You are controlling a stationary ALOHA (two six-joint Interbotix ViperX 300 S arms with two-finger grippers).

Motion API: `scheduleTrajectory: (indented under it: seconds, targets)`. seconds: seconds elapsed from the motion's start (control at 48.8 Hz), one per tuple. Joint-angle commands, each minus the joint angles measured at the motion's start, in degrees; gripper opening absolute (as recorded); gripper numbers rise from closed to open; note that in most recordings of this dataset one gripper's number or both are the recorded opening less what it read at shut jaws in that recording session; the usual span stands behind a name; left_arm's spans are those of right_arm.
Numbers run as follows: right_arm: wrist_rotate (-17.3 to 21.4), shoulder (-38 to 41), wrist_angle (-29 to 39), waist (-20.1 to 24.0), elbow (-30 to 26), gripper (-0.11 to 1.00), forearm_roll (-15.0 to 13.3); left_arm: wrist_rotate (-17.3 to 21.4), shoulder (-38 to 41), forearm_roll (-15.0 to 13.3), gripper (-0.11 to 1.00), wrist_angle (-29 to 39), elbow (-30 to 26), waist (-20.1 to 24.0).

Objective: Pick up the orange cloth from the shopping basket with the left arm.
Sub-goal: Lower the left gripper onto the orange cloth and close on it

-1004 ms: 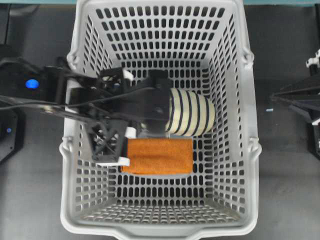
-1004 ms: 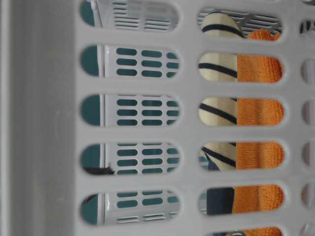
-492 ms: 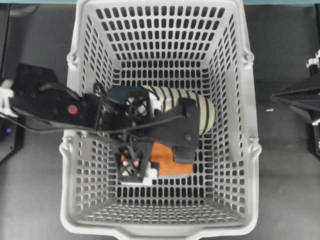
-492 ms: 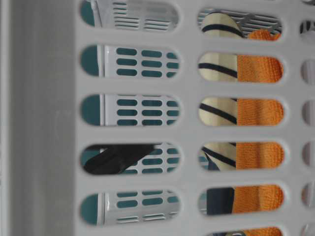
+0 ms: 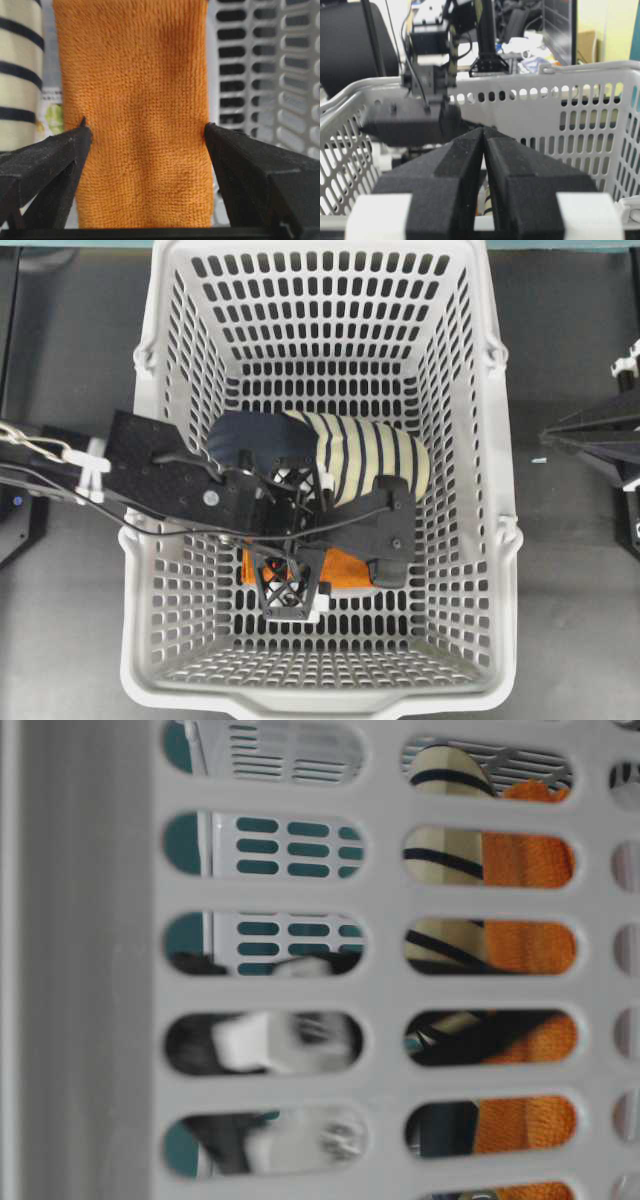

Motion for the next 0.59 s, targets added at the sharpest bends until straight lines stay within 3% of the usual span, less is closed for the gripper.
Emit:
scheduleTrajectory:
  seconds: [0.0, 0.205, 0.307, 0.389, 0.574]
  targets:
    - [0.0, 0.3, -0.2, 0.1, -0.2, 0.00, 0.2, -0.1, 0.2, 0.2, 0.89, -0.6, 0.5, -0.1]
    - [0.0, 0.3, 0.3, 0.0, 0.1, 0.00, 0.3, -0.1, 0.1, 0.2, 0.87, -1.1, 1.1, -0.1]
    - [0.0, 0.4, 0.3, 0.0, 0.2, 0.00, 0.3, 0.0, 0.1, 0.2, 0.81, -1.2, 1.1, -0.1]
    - [0.0, 0.3, 0.3, 0.1, 0.2, 0.00, 0.2, 0.5, 0.1, 0.2, 0.65, -1.1, 1.2, -0.1]
    - [0.0, 0.3, 0.3, 0.1, 0.1, 0.00, 0.3, 1.1, -1.4, 0.2, 0.16, -0.9, 0.4, 0.0]
